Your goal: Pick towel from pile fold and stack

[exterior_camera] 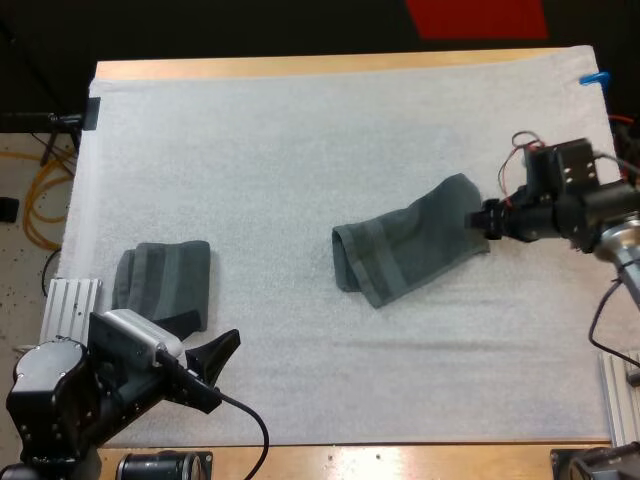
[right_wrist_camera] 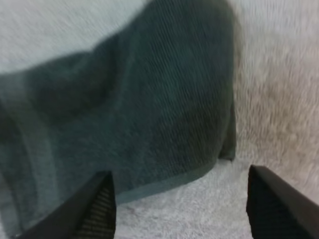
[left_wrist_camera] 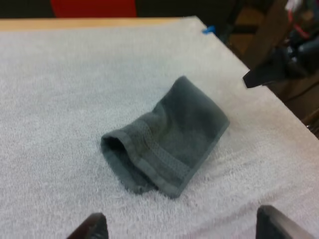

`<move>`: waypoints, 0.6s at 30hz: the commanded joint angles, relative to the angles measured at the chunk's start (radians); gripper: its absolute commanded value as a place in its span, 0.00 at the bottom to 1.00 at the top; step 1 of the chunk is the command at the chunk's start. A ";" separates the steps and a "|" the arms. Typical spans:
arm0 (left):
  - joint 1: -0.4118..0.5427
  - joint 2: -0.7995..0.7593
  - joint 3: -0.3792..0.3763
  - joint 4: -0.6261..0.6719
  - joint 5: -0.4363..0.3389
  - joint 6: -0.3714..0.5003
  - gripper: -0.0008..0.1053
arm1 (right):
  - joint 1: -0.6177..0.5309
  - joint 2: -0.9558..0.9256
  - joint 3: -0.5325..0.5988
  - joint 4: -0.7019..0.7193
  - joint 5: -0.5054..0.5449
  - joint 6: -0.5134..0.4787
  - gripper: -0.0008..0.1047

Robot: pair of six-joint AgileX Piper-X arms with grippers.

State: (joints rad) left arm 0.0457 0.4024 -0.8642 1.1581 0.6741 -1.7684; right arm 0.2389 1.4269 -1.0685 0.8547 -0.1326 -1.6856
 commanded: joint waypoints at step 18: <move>-0.008 -0.001 -0.003 -0.004 -0.006 -0.007 0.57 | -0.057 0.258 0.029 -0.149 -0.133 0.145 0.50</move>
State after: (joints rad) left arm 0.0457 0.4024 -0.8643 1.1581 0.6734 -1.7693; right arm 0.1860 1.6866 -1.0366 0.7125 -0.2467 -1.5436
